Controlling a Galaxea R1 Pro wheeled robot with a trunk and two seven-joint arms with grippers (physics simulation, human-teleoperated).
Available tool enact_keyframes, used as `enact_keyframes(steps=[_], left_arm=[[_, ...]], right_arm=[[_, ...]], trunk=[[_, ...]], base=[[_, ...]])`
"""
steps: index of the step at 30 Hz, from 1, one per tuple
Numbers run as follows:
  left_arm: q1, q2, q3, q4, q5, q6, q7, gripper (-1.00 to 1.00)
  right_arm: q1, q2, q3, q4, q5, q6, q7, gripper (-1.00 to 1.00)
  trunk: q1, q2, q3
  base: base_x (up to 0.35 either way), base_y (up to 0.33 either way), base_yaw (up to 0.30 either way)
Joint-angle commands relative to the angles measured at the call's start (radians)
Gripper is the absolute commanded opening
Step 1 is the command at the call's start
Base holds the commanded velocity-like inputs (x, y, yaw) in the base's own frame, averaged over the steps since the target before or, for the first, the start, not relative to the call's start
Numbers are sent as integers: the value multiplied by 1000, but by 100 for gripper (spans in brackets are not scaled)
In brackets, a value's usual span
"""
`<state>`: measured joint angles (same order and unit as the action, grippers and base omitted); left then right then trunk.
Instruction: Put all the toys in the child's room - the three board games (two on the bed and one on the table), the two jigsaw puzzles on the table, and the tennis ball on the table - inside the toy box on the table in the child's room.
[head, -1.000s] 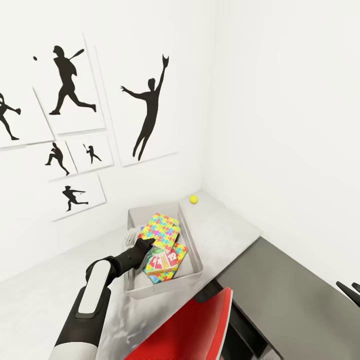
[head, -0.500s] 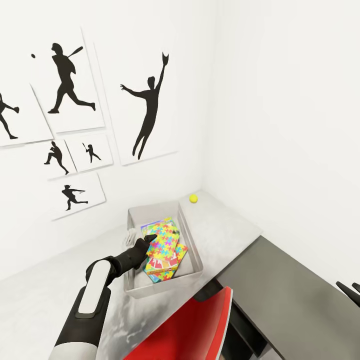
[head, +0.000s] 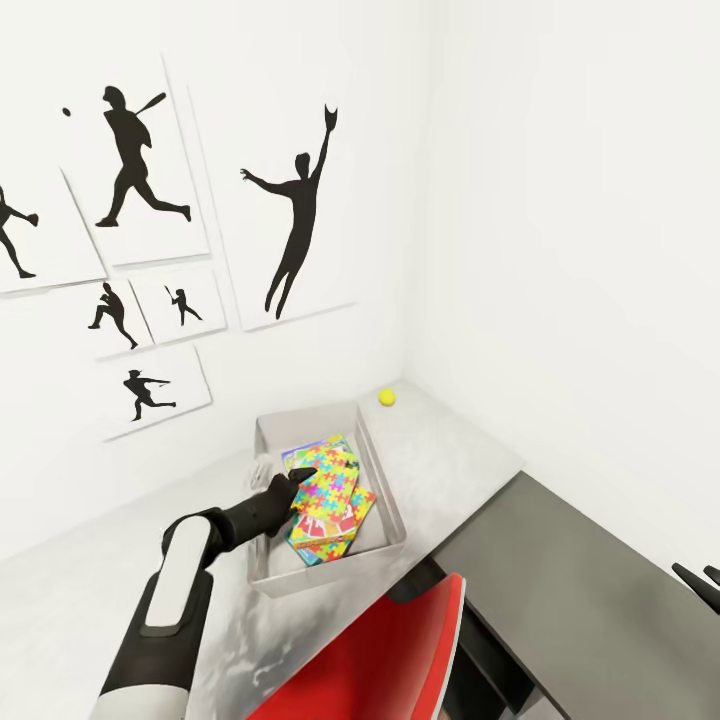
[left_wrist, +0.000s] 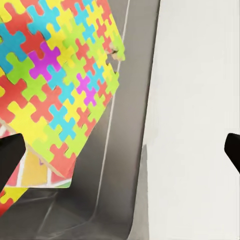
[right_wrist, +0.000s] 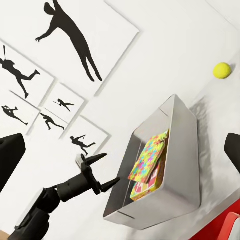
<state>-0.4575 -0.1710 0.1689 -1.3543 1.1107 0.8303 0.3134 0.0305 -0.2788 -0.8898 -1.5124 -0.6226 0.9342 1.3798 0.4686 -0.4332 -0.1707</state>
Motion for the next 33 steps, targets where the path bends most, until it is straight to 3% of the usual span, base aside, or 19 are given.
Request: enact_keyframes(steps=[1,2,5,8,10,11,12,13,14,16,19,23,26,27,29,31,33], left_arm=[[-1,4,20,-18,15,57,10,100],[-1,11,41,-30,19,109,10,100],[0,33,81,-47,26,172,9,100],[1,97,125,-56,65,202,5,100],[3,171,139,-58,159,210,2,100],[4,191,141,-59,191,211,2,100],[5,232,142,-59,259,213,2,100],[5,252,141,-59,294,214,2,100],[7,310,141,-60,396,215,2,100],[13,371,140,-60,503,216,2,100],[18,423,140,-60,576,217,1,100],[21,464,139,-60,605,217,-1,100],[23,526,125,-60,613,217,-2,100],[23,536,117,-60,613,217,-3,100],[23,571,81,-60,614,217,-2,100],[21,626,12,-60,614,217,-2,100],[19,667,-43,-60,613,217,-2,100]], right_arm=[[0,0,0,0,-4,8,0,100],[0,0,0,0,-4,8,-1,100],[0,0,0,0,-4,8,0,100],[0,0,0,0,-4,8,0,100],[0,2,0,0,-5,8,-1,100],[0,2,0,0,-4,8,-1,100],[0,3,0,0,-4,8,-1,100],[0,3,0,0,-4,8,-1,100],[0,4,0,0,-3,7,-1,100],[0,5,0,0,-2,6,0,100],[0,6,0,0,-2,3,0,100],[0,8,0,-1,0,-1,1,100],[0,9,0,-1,4,-5,1,100],[0,9,0,-1,5,-6,0,100],[0,9,1,-1,7,-8,-2,100],[0,9,7,-2,9,-9,-7,100],[0,9,11,-5,11,-10,-13,100]], trunk=[[1,-2,-2],[1,-2,-2],[1,-2,-2],[1,-2,-2],[1,-2,-2],[1,-2,-2],[1,-2,-2],[1,-2,-2],[1,-2,-2],[1,-2,-2],[1,-2,-2],[1,-2,-2],[1,-2,-2],[1,-2,-2],[1,-2,-2],[1,-2,-2],[1,-2,-2]], base=[[0,0,0],[0,0,0],[0,0,0],[0,0,0],[0,0,0],[0,0,0],[0,0,0],[0,0,0],[0,0,0],[0,0,0],[0,0,0],[0,0,0],[0,0,0],[0,0,0],[0,0,0],[0,0,0],[0,0,0]])
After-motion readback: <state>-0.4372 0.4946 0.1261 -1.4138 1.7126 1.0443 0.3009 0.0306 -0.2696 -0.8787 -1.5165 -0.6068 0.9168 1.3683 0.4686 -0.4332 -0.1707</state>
